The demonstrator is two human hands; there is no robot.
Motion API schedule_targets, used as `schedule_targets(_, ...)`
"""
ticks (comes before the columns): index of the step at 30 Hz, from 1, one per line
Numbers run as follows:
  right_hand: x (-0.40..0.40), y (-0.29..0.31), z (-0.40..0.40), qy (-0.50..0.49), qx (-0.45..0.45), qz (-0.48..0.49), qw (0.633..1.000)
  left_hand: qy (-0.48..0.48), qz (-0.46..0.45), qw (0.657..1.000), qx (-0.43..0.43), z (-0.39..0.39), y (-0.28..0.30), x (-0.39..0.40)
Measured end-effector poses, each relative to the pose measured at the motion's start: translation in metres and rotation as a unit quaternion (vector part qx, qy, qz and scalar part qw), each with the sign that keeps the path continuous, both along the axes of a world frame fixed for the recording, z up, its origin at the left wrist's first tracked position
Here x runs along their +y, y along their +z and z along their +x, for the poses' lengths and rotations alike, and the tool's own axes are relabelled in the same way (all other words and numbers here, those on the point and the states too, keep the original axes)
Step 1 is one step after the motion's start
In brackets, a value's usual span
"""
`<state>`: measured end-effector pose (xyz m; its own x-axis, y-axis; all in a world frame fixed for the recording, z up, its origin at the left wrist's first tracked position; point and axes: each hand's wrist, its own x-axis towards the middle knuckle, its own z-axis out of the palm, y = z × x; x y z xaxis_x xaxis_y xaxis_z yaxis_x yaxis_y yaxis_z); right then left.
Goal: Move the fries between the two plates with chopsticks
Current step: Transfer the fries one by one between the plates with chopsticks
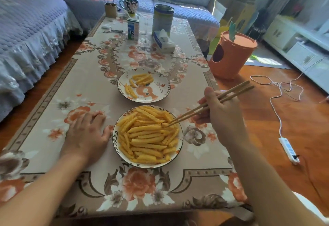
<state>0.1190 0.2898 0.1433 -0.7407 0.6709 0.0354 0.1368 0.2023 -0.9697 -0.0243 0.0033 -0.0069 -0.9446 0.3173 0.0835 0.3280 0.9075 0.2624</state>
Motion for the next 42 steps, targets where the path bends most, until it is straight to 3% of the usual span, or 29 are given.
schedule_targets(9,0.024,0.021,-0.03,-0.045,0.073,0.017,0.996,-0.013,0.004,1.0,0.019,-0.002,0.0,0.0)
schedule_targets(16,-0.011,-0.018,-0.126,0.059,0.027,0.013,0.998,-0.021,0.002,1.0,0.022,-0.003,-0.001,-0.003)
schedule_targets(23,-0.052,-0.044,-0.18,0.08,-0.011,0.066,0.995,-0.022,0.004,1.0,0.014,-0.005,-0.002,-0.005)
schedule_targets(31,-0.023,-0.046,-0.136,0.034,0.003,0.092,0.995,-0.015,0.009,1.0,0.014,-0.004,-0.002,-0.006)
schedule_targets(37,0.006,-0.024,-0.076,0.0,0.118,-0.057,0.991,-0.01,-0.003,1.0,0.014,-0.002,0.001,-0.001)
schedule_targets(42,0.004,-0.015,-0.031,0.087,0.111,-0.093,0.986,-0.005,-0.007,1.0,0.018,0.0,0.002,-0.001)
